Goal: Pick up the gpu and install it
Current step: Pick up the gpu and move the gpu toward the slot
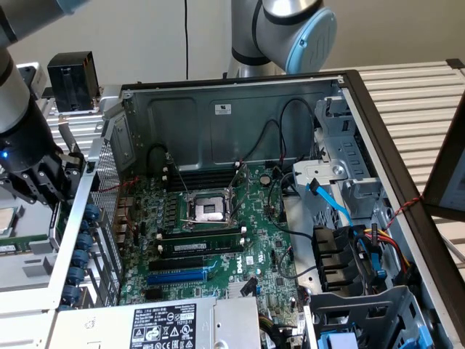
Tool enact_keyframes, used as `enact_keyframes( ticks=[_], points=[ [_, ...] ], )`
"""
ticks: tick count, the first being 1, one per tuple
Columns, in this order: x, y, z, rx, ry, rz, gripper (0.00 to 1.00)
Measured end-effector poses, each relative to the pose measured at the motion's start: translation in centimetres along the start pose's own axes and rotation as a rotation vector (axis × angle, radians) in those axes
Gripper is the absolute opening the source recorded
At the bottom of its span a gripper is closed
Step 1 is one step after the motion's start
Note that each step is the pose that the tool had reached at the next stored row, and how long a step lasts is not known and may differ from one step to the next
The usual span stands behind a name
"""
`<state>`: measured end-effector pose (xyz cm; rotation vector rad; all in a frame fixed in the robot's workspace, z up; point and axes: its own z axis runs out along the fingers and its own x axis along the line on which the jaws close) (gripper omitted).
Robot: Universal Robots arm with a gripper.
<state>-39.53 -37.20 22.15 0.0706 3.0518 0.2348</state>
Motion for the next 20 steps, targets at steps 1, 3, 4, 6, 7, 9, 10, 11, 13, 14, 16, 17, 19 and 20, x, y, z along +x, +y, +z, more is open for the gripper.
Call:
enact_keyframes(
  ticks=[1,3,4,6,7,9,10,11,13,14,16,17,19,20],
  points=[
    [0.0,0.0,0.0,0.0,0.0002,-0.002,0.28],
    [0.0,0.01,-0.01,-0.0006,0.0008,-0.006,0.28],
    [0.0,0.01,-0.01,-0.0008,0.001,-0.009,0.28],
    [0.0,0.01,-0.03,-0.0012,0.0014,-0.012,0.28],
    [0.0,0.01,-0.05,-0.0012,0.0019,-0.014,0.28],
    [0.0,0.01,-0.06,-0.0013,0.0021,-0.015,0.28],
    [0.0,0.01,-0.06,-0.0013,0.0021,-0.015,0.28],
    [0.0,0.01,-0.06,-0.0013,0.0022,-0.015,0.28],
    [0.0,0.01,-0.06,-0.0013,0.0022,-0.015,0.28],
    [0.0,0.02,-0.15,-0.001,0.0027,-0.015,0.28],
    [0.0,0.09,-0.6,-0.0012,0.0025,-0.017,0.28],
    [-0.1,0.14,-0.89,-0.0015,0.0024,-0.018,0.28],
    [-0.1,0.25,-1.56,-0.0017,0.0027,-0.021,0.28],
    [-0.1,0.3,-1.88,-0.0019,0.0028,-0.022,0.28]
  ],
)
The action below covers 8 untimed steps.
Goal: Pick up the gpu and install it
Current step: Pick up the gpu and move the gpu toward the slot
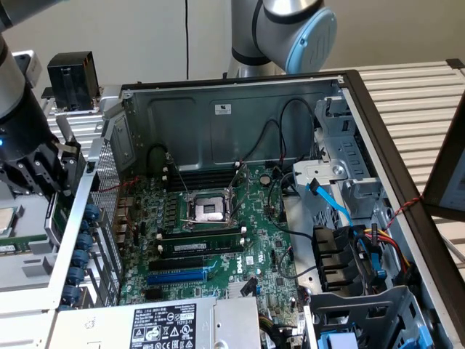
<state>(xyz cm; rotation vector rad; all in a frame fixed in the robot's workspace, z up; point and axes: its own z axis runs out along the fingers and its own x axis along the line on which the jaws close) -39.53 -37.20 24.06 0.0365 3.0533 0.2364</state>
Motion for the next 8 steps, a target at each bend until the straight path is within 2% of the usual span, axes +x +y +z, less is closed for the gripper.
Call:
enact_keyframes(
  ticks=[8],
  points=[
    [-0.2,0.56,-3.61,-0.0007,0.0006,-0.009,0.27]
  ],
)
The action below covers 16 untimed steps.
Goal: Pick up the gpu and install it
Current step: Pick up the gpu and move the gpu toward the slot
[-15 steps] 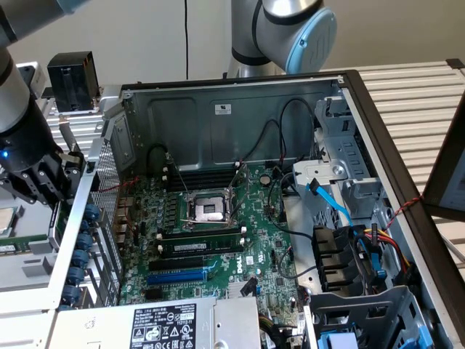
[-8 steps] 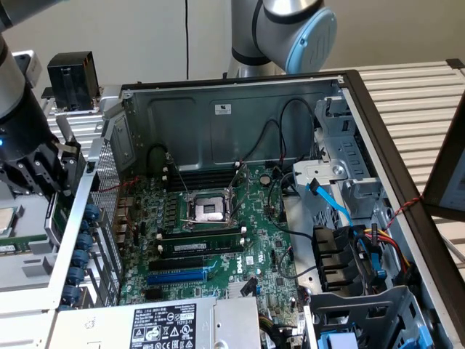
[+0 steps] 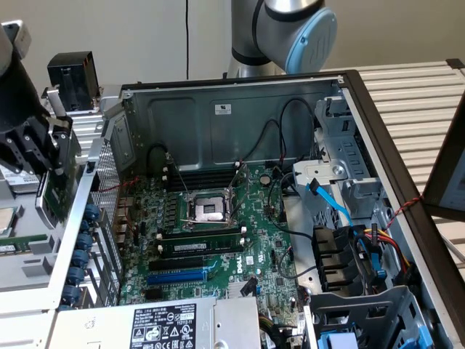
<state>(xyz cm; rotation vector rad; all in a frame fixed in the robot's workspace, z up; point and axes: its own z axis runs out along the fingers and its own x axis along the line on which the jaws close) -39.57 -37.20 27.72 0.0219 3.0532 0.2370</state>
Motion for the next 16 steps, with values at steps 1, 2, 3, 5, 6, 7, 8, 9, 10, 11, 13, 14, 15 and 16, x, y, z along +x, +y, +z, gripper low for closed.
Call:
enact_keyframes(
  ticks=[1,2,3,5,6,7,8,9,10,11,13,14,15,16],
  points=[
    [0.0,0.07,-0.45,0.0,0.0002,-0.001,0.27],
    [-0.1,0.14,-0.9,0.0,0.0003,-0.001,0.27],
    [-0.1,0.21,-1.31,-0.0001,0.0004,-0.002,0.27],
    [-0.2,0.35,-2.21,-0.0002,0.0004,-0.003,0.27],
    [-0.2,0.43,-2.67,-0.0003,0.0005,-0.004,0.27],
    [-0.2,0.49,-3.13,-0.0003,0.0009,-0.005,0.27],
    [-0.3,0.56,-3.59,-0.0004,0.0009,-0.006,0.27],
    [-0.3,0.64,-4.03,-0.0005,0.0011,-0.007,0.27],
    [-0.3,0.7,-4.46,-0.0005,0.0013,-0.007,0.27],
    [-0.4,0.77,-4.92,-0.0006,0.0013,-0.008,0.27],
    [-0.5,0.91,-5.82,-0.0006,0.0013,-0.008,0.27],
    [-0.5,0.96,-6.25,-0.0007,0.0014,-0.009,0.27],
    [-0.6,1.01,-6.7,-0.0006,0.0016,-0.008,0.27],
    [-0.9,1.02,-7.15,-0.0006,0.0014,-0.008,0.27]
  ],
)
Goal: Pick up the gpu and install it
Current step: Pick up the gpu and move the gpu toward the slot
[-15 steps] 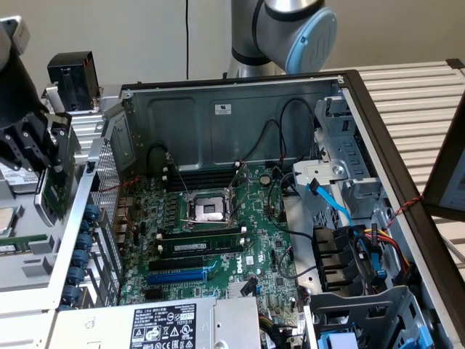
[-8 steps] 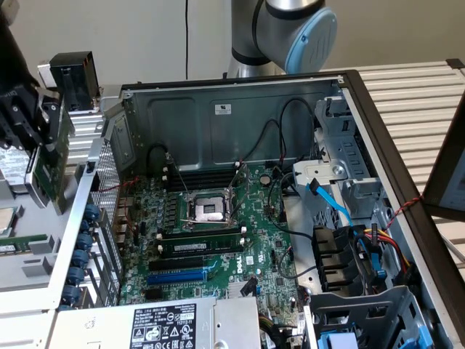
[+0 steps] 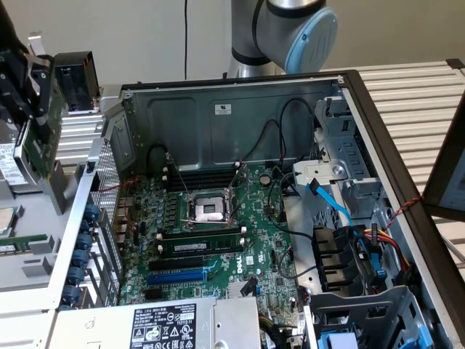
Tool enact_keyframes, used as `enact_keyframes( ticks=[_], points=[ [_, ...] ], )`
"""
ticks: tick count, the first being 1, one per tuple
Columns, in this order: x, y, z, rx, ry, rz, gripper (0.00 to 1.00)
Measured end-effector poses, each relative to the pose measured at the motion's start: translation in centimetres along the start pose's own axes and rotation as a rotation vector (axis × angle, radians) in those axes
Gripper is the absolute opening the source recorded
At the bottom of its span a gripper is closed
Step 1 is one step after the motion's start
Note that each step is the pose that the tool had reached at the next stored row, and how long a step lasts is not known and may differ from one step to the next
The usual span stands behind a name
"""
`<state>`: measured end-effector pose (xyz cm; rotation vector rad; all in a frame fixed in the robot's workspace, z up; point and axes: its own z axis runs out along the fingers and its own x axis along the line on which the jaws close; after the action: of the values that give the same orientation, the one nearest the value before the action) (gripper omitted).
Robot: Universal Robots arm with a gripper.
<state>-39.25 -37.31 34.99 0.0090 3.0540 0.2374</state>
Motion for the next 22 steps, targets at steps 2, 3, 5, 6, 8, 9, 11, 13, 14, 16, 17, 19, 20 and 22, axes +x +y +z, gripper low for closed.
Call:
enact_keyframes(
  ticks=[2,3,5,6,8,9,11,13,14,16,17,19,20,22],
  points=[
    [-0.8,-0.1,-0.89,-0.001,0.0002,0.0,0.27],
    [-1.2,-0.13,-1.32,-0.0019,0.0001,0.0,0.27],
    [-2.0,-0.13,-2.17,-0.0033,0.0003,0.0,0.27],
    [-2.4,-0.12,-2.59,-0.0041,0.0004,0.0,0.27],
    [-3.1,-0.14,-3.47,-0.005,0.0013,0.001,0.27],
    [-3.4,-0.15,-3.91,-0.0051,0.0022,0.001,0.27],
    [-4.0,-0.16,-4.75,-0.0054,0.0054,0.001,0.27],
    [-4.4,-0.17,-5.45,-0.0061,0.0101,0.002,0.27],
    [-4.7,-0.18,-5.76,-0.0067,0.0125,0.003,0.27],
    [-5.1,-0.23,-6.12,-0.0097,0.0149,0.003,0.27],
    [-5.4,-0.28,-6.19,-0.0116,0.0155,0.003,0.27],
    [-5.9,-0.47,-6.24,-0.0139,0.0165,0.004,0.27],
    [-6.2,-0.6,-6.23,-0.0145,0.0172,0.004,0.27],
    [-6.8,-0.84,-6.23,-0.0157,0.0185,0.004,0.27]
  ],
)
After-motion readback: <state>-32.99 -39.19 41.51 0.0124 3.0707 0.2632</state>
